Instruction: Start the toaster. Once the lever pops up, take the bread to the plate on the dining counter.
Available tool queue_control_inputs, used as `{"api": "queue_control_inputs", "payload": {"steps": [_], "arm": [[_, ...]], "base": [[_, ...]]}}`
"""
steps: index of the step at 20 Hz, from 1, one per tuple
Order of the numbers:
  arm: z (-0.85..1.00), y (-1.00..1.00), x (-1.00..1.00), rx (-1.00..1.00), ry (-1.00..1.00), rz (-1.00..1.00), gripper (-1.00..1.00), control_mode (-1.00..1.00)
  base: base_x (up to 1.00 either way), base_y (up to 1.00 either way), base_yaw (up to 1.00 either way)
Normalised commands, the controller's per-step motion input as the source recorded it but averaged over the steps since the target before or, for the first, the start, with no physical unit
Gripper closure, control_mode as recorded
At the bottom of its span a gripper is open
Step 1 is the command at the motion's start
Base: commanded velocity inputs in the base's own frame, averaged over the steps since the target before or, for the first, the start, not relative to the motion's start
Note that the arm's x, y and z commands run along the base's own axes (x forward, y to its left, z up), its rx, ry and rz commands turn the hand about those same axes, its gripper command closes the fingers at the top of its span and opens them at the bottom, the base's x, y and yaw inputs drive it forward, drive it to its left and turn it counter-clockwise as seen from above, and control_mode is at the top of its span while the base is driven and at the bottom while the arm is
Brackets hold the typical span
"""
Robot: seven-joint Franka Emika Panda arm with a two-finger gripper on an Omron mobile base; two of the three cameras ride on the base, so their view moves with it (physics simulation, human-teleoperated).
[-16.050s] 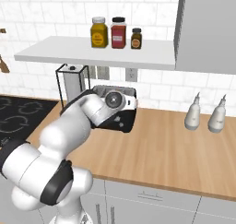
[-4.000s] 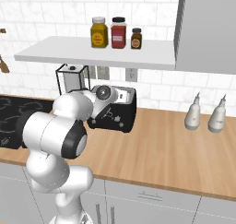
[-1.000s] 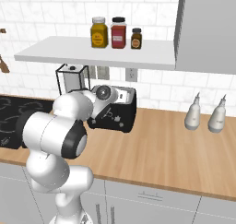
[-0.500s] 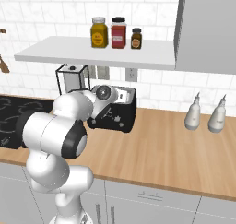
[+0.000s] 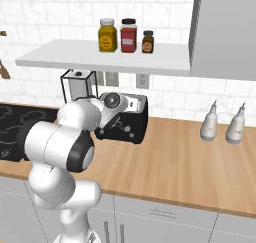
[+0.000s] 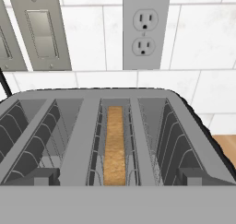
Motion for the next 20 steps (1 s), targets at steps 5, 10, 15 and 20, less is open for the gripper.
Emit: {"api": "queue_control_inputs", "payload": {"steps": [5, 10, 15, 20], "arm": [[0.00, 0.00, 0.00, 0.00, 0.00, 0.00, -1.00, -1.00], [0.00, 0.00, 0.00, 0.00, 0.00, 0.00, -1.00, -1.00], [0.00, 0.00, 0.00, 0.00, 0.00, 0.00, -1.00, -1.00], [0.00, 0.00, 0.00, 0.00, 0.00, 0.00, -1.00, -1.00]], "base": [[0.00, 0.00, 0.00], [0.00, 0.00, 0.00], [0.00, 0.00, 0.00], [0.00, 0.00, 0.00]]}}
